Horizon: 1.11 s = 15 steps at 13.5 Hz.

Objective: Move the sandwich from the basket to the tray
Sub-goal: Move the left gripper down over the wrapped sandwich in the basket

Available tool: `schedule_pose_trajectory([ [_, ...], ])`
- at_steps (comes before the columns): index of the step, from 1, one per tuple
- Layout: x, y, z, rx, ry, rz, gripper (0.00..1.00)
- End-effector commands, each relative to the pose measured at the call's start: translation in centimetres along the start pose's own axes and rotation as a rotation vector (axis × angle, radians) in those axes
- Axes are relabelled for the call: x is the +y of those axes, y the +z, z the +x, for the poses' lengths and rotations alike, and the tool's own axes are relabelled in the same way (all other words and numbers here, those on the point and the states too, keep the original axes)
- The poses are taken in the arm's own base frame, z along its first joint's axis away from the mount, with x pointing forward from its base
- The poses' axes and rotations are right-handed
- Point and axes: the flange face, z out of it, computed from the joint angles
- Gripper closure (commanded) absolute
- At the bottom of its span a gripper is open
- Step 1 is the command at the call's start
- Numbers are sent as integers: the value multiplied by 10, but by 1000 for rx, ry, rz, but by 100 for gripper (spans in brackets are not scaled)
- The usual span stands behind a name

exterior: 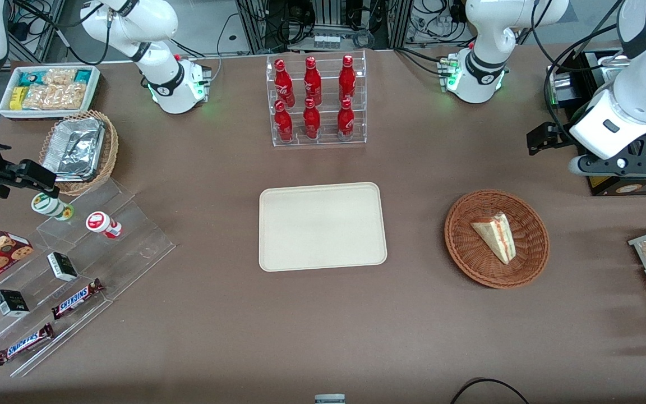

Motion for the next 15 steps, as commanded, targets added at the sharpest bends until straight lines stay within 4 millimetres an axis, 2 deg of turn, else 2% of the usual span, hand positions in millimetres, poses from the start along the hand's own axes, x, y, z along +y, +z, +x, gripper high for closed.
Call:
schedule_pose_trajectory([
  [1,-2,-4,-3,19,17,1,0],
  [4,-1,8,5,0,21,2,0],
  [7,-2,30,15,-26,18,2,0],
  [10,-2,66,23,-18,18,4,0],
  [15,-18,133,35,27,-12,-3,0],
])
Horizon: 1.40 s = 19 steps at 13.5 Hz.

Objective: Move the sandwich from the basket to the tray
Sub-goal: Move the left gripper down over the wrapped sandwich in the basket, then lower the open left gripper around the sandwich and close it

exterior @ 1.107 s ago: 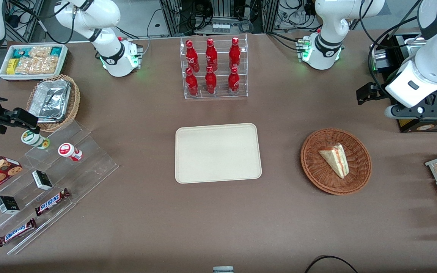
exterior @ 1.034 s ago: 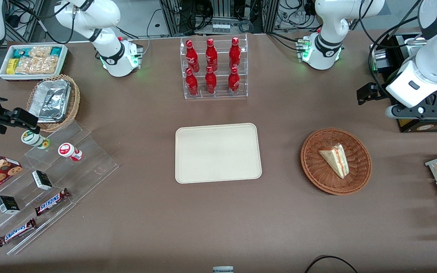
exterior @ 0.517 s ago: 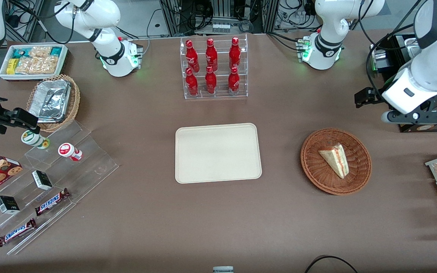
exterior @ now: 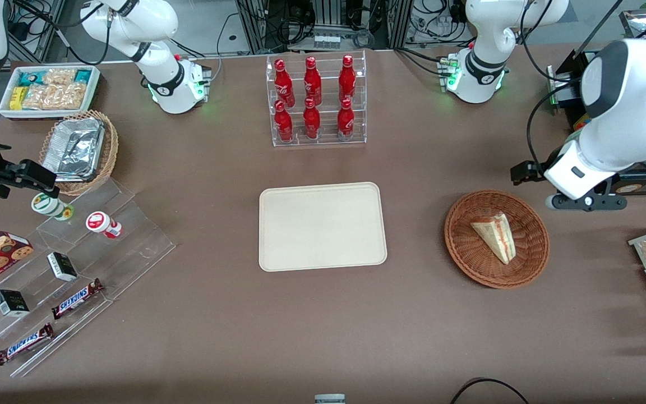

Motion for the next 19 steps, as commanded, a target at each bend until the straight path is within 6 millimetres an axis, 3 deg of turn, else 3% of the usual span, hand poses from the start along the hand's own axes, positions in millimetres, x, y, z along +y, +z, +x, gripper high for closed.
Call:
schedule_pose_trajectory([
  [1,-14,33,-2,31,-11,1,0],
  [5,-19,86,0,79,-33,-5,0],
  [7,-22,99,6,81,-72,-8,0],
  [19,-6,130,28,125,-745,-77,0],
])
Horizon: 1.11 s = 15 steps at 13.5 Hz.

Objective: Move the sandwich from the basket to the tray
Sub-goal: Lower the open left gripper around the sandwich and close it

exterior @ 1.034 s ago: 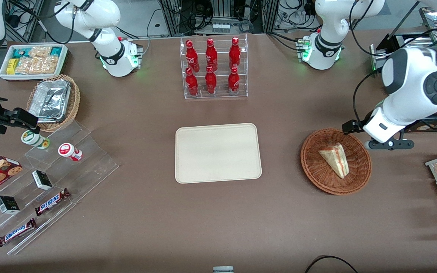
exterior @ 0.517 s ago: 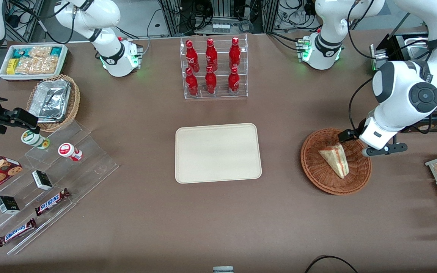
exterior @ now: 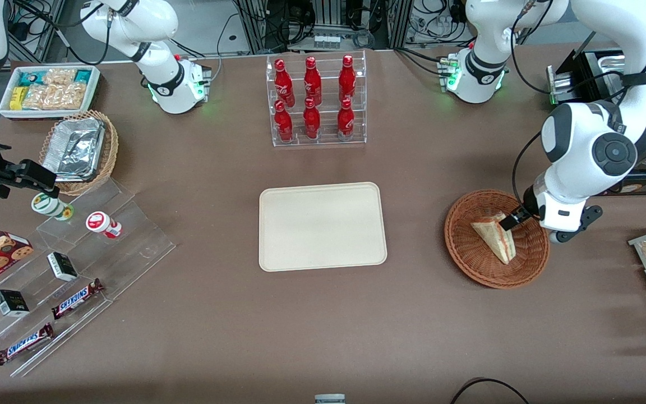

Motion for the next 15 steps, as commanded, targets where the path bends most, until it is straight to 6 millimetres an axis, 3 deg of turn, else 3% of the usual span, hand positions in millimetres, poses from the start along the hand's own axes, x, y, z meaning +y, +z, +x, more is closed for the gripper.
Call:
schedule_pose_trajectory([
  [1,10,6,-8,7,-74,-17,0],
  [4,7,25,-18,23,-67,-31,0],
  [15,10,69,-11,24,-21,-17,0],
])
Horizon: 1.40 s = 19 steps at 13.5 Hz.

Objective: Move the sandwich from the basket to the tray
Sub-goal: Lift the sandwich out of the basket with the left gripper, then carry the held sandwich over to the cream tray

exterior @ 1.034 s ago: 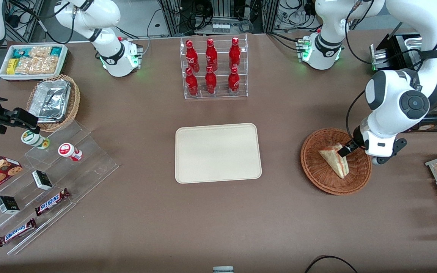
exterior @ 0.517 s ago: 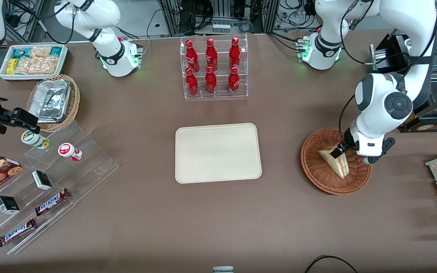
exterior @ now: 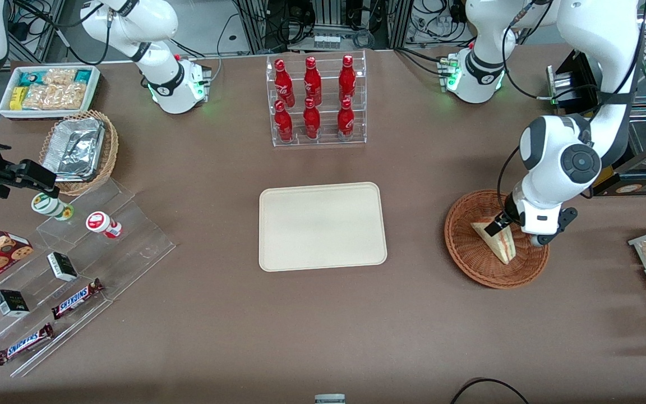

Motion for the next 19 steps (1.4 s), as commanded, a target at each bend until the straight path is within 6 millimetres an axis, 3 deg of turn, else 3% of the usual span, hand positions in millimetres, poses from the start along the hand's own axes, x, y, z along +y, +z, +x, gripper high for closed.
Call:
schedule_pose_trajectory([
  [1,1,15,3,10,14,-2,0],
  [3,1,22,5,12,18,-4,0],
  [4,0,26,5,8,15,0,5],
  [5,-1,28,5,6,15,2,29],
  [6,-1,29,4,3,15,4,70],
  [7,-1,28,4,1,16,6,95],
  [8,-2,27,4,0,24,7,100],
  [11,-4,20,1,-22,59,29,100],
  [15,3,-25,0,-68,163,67,100],
  [19,45,-41,-44,-76,361,70,100],
])
